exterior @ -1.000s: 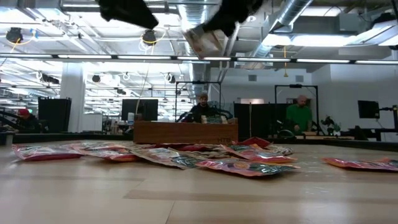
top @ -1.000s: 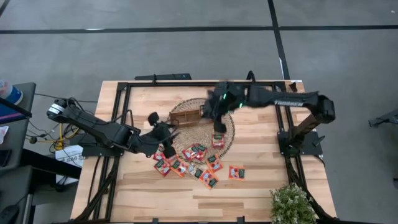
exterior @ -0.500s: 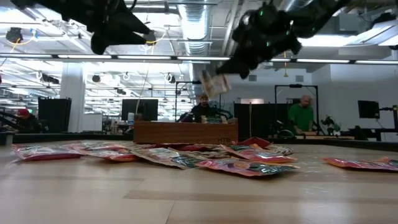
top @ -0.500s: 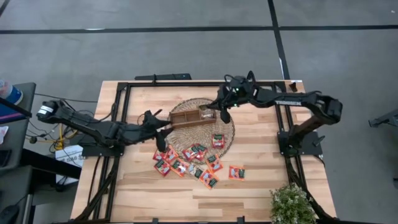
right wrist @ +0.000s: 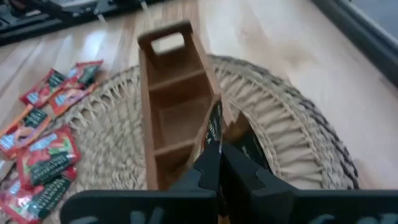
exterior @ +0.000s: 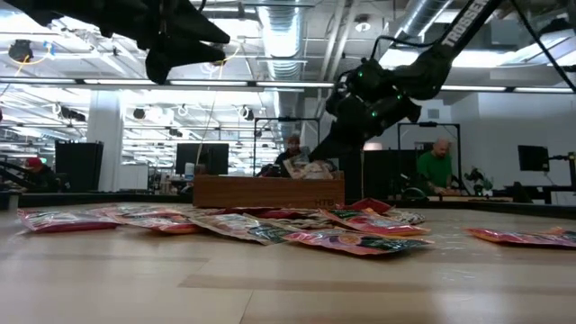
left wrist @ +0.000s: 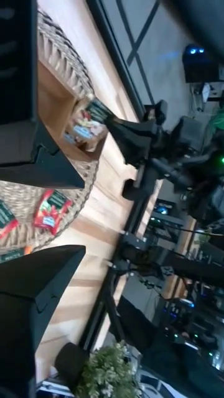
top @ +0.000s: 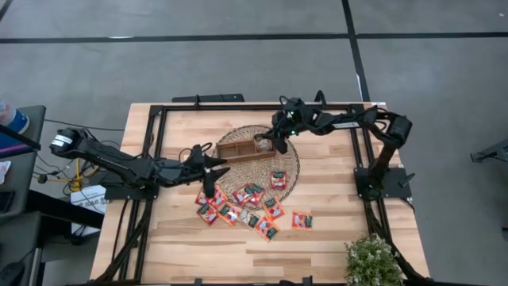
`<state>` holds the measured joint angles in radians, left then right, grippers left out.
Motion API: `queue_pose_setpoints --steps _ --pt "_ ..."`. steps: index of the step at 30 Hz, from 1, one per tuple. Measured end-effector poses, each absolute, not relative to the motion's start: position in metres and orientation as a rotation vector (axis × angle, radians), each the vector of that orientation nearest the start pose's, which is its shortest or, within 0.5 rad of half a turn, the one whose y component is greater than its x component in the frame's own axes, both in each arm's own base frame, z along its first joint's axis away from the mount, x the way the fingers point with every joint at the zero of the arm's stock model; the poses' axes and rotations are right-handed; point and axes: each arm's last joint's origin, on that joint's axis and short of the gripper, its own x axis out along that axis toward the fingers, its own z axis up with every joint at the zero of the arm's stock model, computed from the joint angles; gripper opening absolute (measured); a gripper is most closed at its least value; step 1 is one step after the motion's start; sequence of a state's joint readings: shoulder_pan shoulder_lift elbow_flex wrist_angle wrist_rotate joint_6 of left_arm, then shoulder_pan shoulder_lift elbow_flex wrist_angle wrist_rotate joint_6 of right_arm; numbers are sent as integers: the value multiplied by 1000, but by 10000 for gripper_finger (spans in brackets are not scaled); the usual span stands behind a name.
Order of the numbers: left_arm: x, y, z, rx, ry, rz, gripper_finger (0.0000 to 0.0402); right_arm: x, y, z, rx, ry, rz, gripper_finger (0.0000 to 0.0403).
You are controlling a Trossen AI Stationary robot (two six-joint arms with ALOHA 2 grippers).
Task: Pick & Place Tea
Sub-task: Put the left brown tea bag into the right section of the wooden organizer
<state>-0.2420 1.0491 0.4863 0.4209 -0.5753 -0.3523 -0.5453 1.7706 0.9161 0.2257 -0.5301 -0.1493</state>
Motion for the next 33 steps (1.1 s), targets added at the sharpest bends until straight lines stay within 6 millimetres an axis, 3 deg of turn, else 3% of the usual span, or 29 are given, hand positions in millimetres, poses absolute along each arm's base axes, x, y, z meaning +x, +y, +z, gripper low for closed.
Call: queue_pose_setpoints --steps 20,33 --pt "218 -38 237 -287 84 354 149 304 -171 151 264 643 2 0" --pt "218 -38 237 -290 83 354 149 294 -160 186 186 614 4 20"
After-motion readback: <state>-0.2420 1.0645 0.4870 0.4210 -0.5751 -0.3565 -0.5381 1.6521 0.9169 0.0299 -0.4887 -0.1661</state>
